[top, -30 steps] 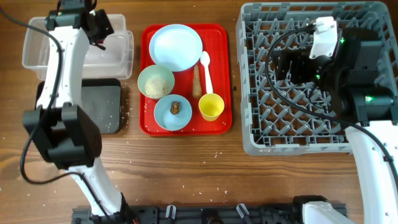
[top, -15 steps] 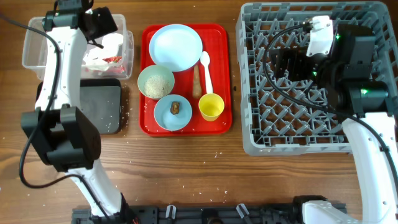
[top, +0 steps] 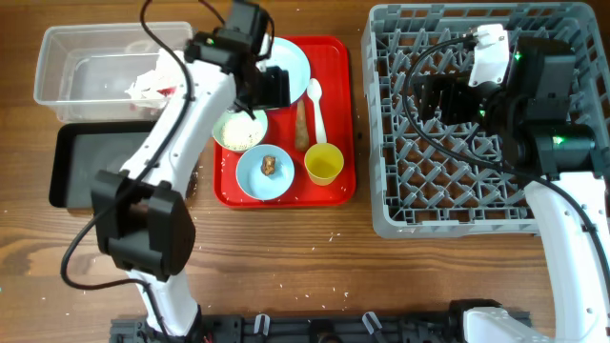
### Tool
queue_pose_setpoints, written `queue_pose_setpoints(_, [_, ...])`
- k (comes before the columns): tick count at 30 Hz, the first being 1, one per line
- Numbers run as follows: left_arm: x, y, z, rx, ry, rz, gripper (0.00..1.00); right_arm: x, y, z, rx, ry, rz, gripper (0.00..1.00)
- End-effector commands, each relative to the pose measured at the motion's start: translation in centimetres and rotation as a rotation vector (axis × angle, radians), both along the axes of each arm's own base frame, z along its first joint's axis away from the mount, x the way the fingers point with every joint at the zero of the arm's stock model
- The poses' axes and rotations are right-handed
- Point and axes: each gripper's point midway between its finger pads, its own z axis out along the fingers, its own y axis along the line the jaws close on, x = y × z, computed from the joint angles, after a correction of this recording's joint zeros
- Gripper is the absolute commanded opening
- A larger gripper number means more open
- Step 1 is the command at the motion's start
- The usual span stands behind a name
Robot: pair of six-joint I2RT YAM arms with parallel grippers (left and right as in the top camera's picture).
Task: Sort waste into correct bins and load items into the dishwasher rack
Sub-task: 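Grasp the green bowl of rice with the left gripper, then tip the green bowl over the black tray to pour out rice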
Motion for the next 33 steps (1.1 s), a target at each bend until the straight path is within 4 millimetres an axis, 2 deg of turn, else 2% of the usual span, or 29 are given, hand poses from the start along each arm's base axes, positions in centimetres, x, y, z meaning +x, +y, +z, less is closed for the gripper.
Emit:
queue_pose_setpoints(1, [-0.5,1.2,-3.2,0.046,0.038,0.119,0.66,0.2,0.3,0.6,0.012,-0.011,0.017,1.0])
queue_pose_setpoints(5, [-0.6,1.2,-6.8,0.039,0.02,0.118,0.54,0.2,0.3,0.6,0.012,-0.01,0.017,1.0])
queue_pose_setpoints(6, [-0.8,1.2,-7.9,0.037,0.017,0.117,0.48,0.2,0.3,0.5,0.012,-0.005,0.016,1.0])
queue_pose_setpoints(8, [-0.9,1.3,-8.9,0.033,0.007,0.117,0.45,0.1,0.3,0.5,0.011,-0.001,0.017,1.0])
queue_pose_setpoints(12, [-1.0,1.3,-10.8,0.027,-0.018,0.109,0.3,-0.1,0.3,0.2,0.01,0.015,0.016,1.0])
queue_pose_setpoints(14, [-1.0,1.3,-10.9,0.027,-0.018,0.107,0.14,-0.1,0.3,0.2,0.011,0.014,0.016,1.0])
queue_pose_setpoints(17, [-0.9,1.3,-10.8,0.026,-0.021,0.107,0.04,-0.1,0.3,0.2,0.011,0.015,0.017,1.0])
queue_pose_setpoints(19, [-0.6,1.2,-10.5,0.02,-0.034,0.108,0.04,-0.1,0.3,0.2,0.01,0.015,0.017,1.0])
queue_pose_setpoints(21, [0.1,1.0,-8.6,0.007,-0.068,0.11,0.04,-0.1,0.3,0.2,0.011,0.014,0.016,0.99])
queue_pose_setpoints(23, [1.0,0.7,-4.7,-0.018,-0.128,0.111,0.04,-0.1,0.3,0.2,0.011,0.014,0.016,1.0])
queue_pose_setpoints(26, [0.6,0.9,0.5,-0.044,-0.191,0.112,0.04,-0.1,0.3,0.2,0.011,0.014,0.016,1.0])
queue_pose_setpoints(28, [-1.2,1.4,4.3,-0.064,-0.232,0.112,0.04,-0.1,0.3,0.2,0.01,0.014,0.016,1.0])
queue_pose_setpoints(30, [-3.2,2.2,6.9,-0.073,-0.243,0.113,0.04,-0.1,0.3,0.2,0.011,0.011,0.016,1.0])
queue_pose_setpoints(31, [-4.8,3.2,8.1,-0.093,-0.224,0.123,0.04,-0.1,0.3,0.3,0.011,0.01,0.017,1.0])
queue_pose_setpoints(33, [-6.3,4.6,8.9,-0.134,-0.187,0.136,0.04,-0.1,0.3,0.3,0.011,0.01,0.017,1.0])
